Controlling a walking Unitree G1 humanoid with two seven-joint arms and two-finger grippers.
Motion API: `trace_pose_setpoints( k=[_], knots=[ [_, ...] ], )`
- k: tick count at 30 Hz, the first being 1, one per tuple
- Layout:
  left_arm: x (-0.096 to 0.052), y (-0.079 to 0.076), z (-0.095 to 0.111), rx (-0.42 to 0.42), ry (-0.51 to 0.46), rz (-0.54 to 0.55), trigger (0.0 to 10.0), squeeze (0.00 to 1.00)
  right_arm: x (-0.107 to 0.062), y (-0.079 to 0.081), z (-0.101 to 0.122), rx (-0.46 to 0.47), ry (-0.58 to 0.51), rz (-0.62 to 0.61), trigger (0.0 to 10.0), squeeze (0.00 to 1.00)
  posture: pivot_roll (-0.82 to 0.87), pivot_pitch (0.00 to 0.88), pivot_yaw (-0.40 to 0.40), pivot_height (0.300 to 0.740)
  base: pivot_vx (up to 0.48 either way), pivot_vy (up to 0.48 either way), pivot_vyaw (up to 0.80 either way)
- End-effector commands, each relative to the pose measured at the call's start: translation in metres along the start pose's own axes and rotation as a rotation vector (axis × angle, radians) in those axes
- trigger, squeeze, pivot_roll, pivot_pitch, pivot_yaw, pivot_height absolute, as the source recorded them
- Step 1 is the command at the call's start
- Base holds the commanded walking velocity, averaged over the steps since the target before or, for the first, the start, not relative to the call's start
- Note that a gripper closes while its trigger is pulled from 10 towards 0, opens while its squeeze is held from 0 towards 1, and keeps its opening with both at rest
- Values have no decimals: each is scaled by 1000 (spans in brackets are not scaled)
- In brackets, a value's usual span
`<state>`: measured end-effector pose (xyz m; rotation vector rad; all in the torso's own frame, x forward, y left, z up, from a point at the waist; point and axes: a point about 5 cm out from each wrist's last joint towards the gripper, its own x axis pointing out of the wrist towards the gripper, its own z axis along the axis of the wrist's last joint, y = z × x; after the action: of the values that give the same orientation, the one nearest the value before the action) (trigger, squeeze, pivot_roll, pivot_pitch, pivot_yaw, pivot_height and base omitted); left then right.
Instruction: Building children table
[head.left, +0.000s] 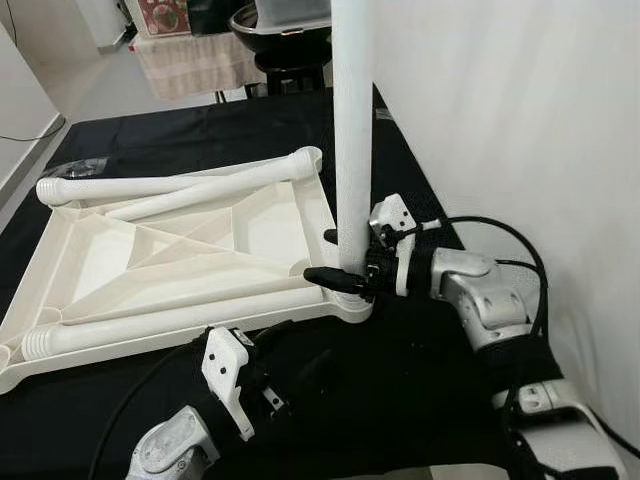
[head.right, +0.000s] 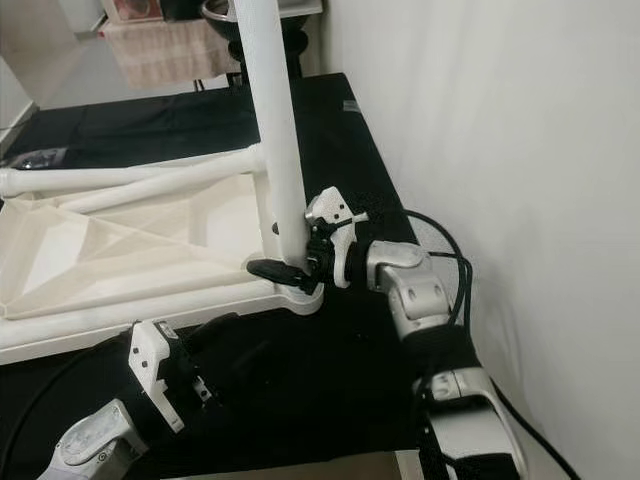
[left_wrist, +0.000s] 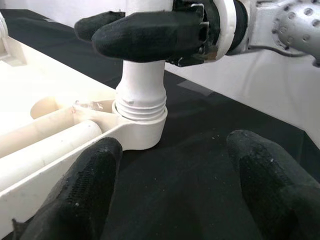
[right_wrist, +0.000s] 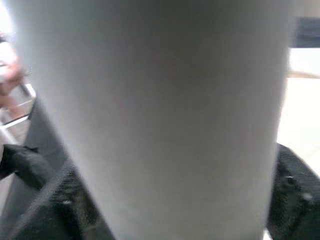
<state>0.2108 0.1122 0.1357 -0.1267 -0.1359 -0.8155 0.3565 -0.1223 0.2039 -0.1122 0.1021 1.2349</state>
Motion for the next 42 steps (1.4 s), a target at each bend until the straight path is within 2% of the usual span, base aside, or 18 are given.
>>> trace_pose_setpoints(
  k=[1,11,15,16,17,18,19,21,28,29,30,31,32,33,38,40,41,42],
  knots=[
    [-3,-2,-3,0,25,-2,10000,0,8,3,-4,5,10,54,0,0,18,155,58,740,0,0,0],
    [-3,-4,-2,-3,22,-6,10000,0,-5,-5,-16,9,60,29,0,0,12,168,56,740,0,0,0],
    [-3,-6,-1,-3,19,-9,10000,0,-27,2,-49,78,129,-218,0,0,2,196,29,740,0,0,0],
    [-4,-6,0,-1,18,-8,10000,0,-33,12,-74,170,173,-517,0,0,4,200,27,740,0,0,0],
    [-4,-6,0,-1,18,-8,10000,0,-33,12,-74,170,173,-517,0,0,4,200,27,740,0,0,0],
    [-5,-5,1,0,18,-7,10000,0,-43,20,-91,234,219,-737,0,0,5,202,28,740,0,0,0],
    [-5,-5,1,0,18,-7,10000,0,-43,20,-91,234,219,-737,0,0,5,202,28,740,0,0,0],
    [-7,-2,2,3,21,-4,10000,0,-49,62,-102,212,273,-909,0,0,-7,210,49,740,0,0,0],
    [-6,0,1,-2,30,-16,10000,0,-41,69,-93,131,261,-835,0,0,-13,202,49,740,0,0,0],
    [-5,1,1,-2,31,-16,10000,0,-37,67,-90,112,264,-788,6784,0,-15,199,54,740,0,0,0],
    [-5,1,1,-2,31,-16,10000,0,-37,67,-90,112,264,-788,6784,0,-15,199,54,740,0,0,0],
    [-5,1,1,-2,31,-13,10000,0,-35,64,-85,104,260,-768,10000,0,-15,199,54,740,0,0,0],
    [-5,1,0,-2,32,-11,10000,0,-33,62,-77,102,244,-731,10000,702,-11,196,52,740,0,0,0],
    [-4,1,0,-4,32,-11,10000,0,-33,53,-67,98,202,-703,10000,1000,-8,191,51,740,0,0,0],
    [-3,0,0,-10,35,-16,10000,0,-36,37,-42,33,138,-607,10000,1000,2,189,53,740,0,0,0],
    [-3,0,-1,-13,39,-21,10000,0,-43,25,-26,-50,98,-521,10000,894,3,185,57,740,0,0,0],
    [-3,0,-1,-15,41,-23,10000,0,-49,18,-17,-101,84,-453,10000,0,5,183,56,740,0,0,0],
    [-3,-1,-1,-15,42,-25,10000,0,-53,14,-11,-130,78,-409,10000,0,5,183,56,740,0,0,0]
  ],
)
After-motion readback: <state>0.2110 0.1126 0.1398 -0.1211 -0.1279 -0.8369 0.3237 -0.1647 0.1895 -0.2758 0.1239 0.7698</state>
